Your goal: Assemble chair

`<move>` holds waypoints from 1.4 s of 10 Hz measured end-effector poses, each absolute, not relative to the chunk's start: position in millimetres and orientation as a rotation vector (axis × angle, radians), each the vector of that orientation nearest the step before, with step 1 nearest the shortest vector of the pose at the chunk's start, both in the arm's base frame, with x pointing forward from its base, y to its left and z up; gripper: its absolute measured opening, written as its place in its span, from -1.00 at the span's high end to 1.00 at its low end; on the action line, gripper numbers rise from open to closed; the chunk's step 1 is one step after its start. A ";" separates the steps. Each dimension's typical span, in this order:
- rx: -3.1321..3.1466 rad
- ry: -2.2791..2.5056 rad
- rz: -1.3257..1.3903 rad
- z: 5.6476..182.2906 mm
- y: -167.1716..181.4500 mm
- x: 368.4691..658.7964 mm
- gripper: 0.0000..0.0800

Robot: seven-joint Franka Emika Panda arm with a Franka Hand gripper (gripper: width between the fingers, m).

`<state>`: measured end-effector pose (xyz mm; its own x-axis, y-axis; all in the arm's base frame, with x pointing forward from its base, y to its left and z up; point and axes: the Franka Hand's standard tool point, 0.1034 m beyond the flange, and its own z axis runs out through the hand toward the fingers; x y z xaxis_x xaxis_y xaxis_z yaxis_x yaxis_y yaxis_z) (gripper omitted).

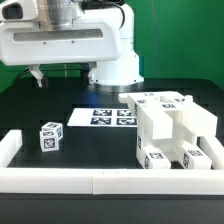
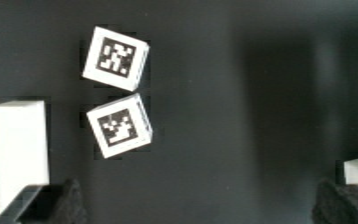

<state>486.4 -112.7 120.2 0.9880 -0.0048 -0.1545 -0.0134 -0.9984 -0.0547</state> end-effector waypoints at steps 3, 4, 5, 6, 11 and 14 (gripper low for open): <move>-3.076 0.277 0.214 98.7 -134.9 477.6 -0.62; -3.082 0.333 0.211 83.9 -145.4 470.6 -0.62; -3.082 0.268 0.206 81.1 -152.5 469.7 -0.62; -3.081 0.289 0.203 82.2 -152.3 470.7 -0.62; -3.134 0.547 0.059 36.6 -172.3 434.6 -0.62; -3.136 0.557 0.057 32.4 -166.1 436.7 -0.62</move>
Offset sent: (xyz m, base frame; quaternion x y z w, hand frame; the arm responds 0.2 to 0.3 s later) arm -0.0193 -0.0280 -0.0628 0.0284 0.0559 0.2311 0.9709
